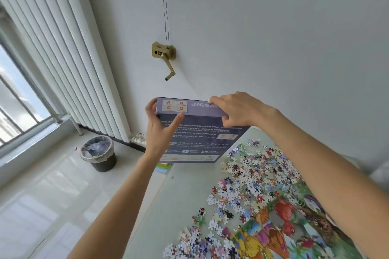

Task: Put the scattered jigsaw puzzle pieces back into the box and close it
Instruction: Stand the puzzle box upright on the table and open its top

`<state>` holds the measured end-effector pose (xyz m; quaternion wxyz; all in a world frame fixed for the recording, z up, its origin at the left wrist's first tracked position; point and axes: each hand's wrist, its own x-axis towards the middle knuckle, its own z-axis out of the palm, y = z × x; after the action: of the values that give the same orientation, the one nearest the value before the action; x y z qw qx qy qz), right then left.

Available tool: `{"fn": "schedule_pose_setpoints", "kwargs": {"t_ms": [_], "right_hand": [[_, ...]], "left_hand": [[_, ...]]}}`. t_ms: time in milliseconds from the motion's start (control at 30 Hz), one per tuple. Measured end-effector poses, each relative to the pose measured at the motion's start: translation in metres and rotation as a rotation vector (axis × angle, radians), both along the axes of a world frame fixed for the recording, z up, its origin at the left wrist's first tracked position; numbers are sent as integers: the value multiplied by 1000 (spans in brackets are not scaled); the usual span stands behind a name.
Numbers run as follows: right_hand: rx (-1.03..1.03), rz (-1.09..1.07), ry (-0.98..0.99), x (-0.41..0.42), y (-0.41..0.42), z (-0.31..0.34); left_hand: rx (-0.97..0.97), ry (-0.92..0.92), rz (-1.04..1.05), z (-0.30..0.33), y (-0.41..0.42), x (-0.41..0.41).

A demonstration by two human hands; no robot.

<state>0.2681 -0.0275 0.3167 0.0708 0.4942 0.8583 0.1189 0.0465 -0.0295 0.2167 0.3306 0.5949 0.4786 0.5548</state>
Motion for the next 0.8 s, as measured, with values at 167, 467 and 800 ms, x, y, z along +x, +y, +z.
{"fn": "schedule_pose_setpoints", "kwargs": {"t_ms": [167, 467, 800], "right_hand": [[-9, 9, 45, 6, 7, 5], [-50, 31, 124, 7, 18, 11], [-219, -11, 391, 15, 27, 1]], "left_hand": [[-14, -37, -10, 3, 6, 0], [-60, -65, -19, 2, 9, -7], [-59, -47, -42, 1, 8, -12]]}}
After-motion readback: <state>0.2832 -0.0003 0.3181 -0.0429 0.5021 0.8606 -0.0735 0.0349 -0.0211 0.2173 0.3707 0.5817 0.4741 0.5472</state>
